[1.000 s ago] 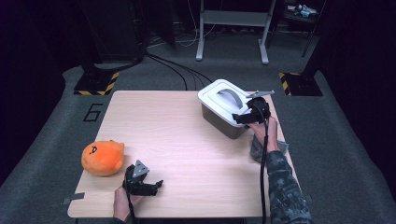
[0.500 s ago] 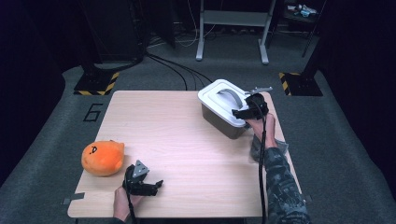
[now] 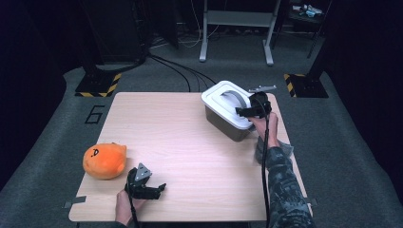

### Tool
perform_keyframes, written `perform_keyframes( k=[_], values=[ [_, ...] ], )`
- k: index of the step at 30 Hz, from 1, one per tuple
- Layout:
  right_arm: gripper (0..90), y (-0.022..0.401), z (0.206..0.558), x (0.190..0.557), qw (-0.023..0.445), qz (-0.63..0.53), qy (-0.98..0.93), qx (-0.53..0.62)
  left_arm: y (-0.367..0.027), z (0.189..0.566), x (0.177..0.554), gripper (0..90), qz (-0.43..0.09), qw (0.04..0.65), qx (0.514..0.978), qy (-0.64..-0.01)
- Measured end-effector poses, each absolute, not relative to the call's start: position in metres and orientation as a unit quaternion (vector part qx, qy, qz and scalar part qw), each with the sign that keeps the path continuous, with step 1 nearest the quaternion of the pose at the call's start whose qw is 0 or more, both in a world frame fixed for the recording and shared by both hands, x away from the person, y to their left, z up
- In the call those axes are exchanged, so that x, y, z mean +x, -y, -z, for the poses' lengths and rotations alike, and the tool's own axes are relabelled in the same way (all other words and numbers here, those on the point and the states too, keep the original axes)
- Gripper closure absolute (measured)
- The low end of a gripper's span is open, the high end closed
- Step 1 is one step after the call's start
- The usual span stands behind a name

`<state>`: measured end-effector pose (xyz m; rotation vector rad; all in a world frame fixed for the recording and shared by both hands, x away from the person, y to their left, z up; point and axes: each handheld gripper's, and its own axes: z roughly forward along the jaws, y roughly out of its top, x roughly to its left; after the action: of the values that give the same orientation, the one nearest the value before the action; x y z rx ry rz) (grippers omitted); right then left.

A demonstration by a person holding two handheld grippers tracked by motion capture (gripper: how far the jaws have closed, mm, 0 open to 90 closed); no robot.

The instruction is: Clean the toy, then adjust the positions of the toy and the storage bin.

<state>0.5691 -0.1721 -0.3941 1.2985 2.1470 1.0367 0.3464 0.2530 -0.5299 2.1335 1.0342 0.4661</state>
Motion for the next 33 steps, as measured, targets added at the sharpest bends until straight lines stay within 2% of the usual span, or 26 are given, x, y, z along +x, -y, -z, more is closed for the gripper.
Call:
perform_keyframes(
  k=[4, 12, 14, 33],
  values=[
    [33.4, 0.171, 0.393, 0.574, 0.216, -0.373, -0.772, 0.467, -0.253, 0.53, 0.346, 11.1, -0.181, 0.353, 0.827, -0.398],
    [61.7, 0.168, 0.393, 0.575, 0.228, -0.37, -0.767, 0.472, -0.253, 0.53, 0.347, 11.2, -0.18, 0.353, 0.827, -0.398],
    [65.0, 0.166, 0.394, 0.574, 0.229, -0.369, -0.761, 0.481, -0.253, 0.53, 0.346, 11.2, -0.181, 0.354, 0.826, -0.399],
    [66.8, 0.157, 0.394, 0.563, 0.207, -0.377, -0.77, 0.472, -0.253, 0.53, 0.346, 11.2, -0.181, 0.355, 0.825, -0.4]
  ],
)
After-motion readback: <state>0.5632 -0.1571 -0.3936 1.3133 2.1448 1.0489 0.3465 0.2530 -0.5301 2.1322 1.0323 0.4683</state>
